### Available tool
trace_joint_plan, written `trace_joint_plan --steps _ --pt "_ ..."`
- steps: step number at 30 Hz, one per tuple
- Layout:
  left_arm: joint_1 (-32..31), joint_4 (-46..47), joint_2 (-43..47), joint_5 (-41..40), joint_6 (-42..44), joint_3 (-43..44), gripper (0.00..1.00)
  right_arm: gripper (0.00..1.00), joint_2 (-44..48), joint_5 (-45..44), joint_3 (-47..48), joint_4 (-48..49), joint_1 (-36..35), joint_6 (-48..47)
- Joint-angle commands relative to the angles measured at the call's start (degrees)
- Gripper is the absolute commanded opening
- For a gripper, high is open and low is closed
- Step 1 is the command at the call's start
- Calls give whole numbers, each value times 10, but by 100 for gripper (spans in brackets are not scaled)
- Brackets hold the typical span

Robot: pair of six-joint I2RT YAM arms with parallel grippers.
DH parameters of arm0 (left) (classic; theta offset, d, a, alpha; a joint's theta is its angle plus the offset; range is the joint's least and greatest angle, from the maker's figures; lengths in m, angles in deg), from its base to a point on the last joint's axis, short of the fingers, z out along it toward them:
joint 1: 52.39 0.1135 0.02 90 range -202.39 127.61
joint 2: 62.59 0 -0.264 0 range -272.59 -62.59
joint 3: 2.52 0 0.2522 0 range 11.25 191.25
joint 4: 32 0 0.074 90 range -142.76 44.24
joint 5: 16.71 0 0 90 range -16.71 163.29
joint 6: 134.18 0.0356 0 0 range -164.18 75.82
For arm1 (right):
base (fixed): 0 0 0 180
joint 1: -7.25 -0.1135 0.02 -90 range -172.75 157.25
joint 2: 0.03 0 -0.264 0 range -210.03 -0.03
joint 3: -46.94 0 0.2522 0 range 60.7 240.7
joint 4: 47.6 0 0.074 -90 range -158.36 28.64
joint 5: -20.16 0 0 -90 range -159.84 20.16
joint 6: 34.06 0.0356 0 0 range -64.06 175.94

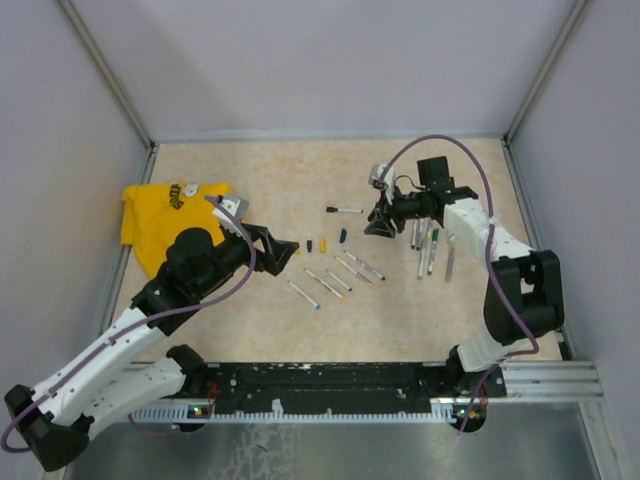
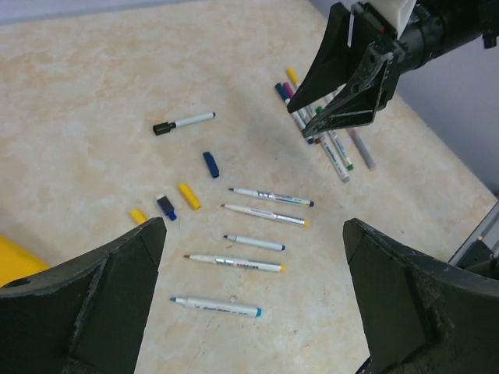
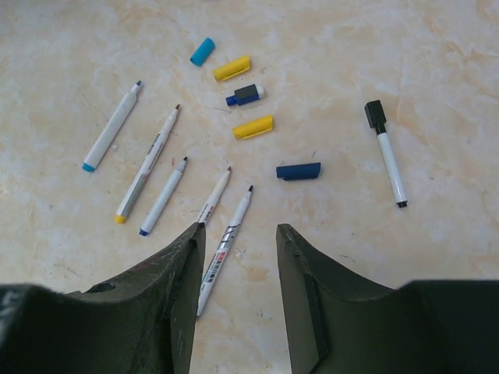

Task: Open the pen caps
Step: Pick up the pen from the center of the board.

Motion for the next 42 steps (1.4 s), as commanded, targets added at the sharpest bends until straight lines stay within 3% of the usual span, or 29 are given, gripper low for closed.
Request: trace_joint_plan --steps 1,14,29,42 --pt "3 -2 10 -23 8 -21 100 42 -23 4 51 -40 -2 -95" --pt "3 37 3 -7 -5 -62 100 42 -28 -39 24 11 -25 -103" --pt "3 104 -17 9 -16 -116 100 42 -56 -54 42 -27 -39 -185" --pt "4 115 29 15 -29 -136 100 42 -101 -93 65 -36 -39 -208"
